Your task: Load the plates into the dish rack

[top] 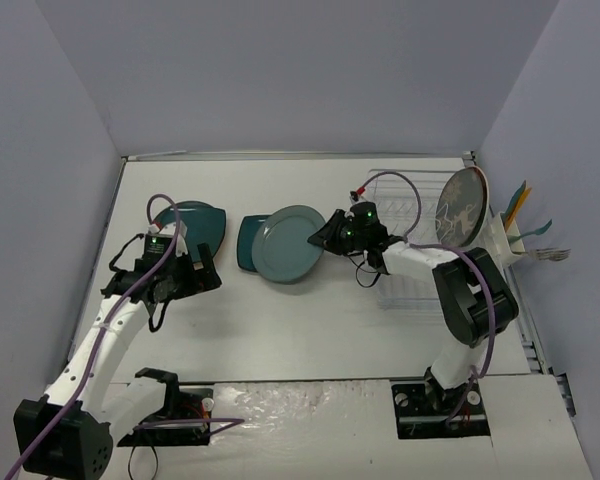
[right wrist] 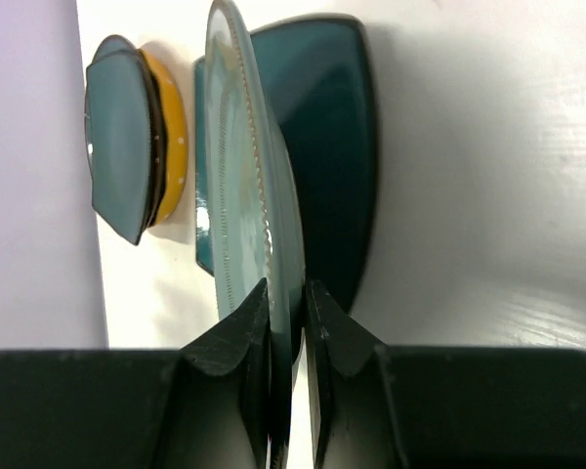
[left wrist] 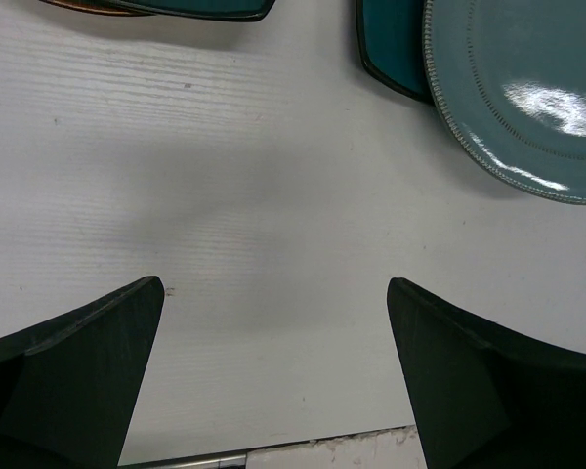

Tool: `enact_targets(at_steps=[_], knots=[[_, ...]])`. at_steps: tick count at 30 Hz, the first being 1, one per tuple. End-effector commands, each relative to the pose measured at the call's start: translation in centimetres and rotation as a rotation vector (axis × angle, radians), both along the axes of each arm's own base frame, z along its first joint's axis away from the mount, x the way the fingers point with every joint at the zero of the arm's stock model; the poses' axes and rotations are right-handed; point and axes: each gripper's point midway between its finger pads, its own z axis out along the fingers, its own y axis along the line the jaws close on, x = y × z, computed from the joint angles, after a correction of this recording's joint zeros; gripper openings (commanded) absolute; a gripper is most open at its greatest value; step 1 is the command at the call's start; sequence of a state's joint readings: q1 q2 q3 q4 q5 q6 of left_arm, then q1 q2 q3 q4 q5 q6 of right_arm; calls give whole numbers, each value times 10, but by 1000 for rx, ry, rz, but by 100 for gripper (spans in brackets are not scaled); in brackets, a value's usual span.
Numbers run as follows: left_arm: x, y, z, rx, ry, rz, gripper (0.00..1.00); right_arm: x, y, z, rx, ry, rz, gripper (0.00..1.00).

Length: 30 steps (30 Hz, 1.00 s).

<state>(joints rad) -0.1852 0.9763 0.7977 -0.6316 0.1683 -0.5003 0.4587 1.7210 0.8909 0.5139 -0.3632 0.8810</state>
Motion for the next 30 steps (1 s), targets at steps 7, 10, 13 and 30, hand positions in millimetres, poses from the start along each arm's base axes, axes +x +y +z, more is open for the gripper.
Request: enact_targets(at_steps=[7,10,13,30], knots=[[16,15,69,99,-180,-42,97,23,-19,255,-119,-606,154,0],[16,20,72,149,-200,-77,97,30,-67,271,-314,-639,94,0],[17,24,70,180,-207,-80,97,36,-121,280,-515,-658,7,0],[34,9,27,130,-177,-107,97,49,-347,316,-1211,-603,-409,0]])
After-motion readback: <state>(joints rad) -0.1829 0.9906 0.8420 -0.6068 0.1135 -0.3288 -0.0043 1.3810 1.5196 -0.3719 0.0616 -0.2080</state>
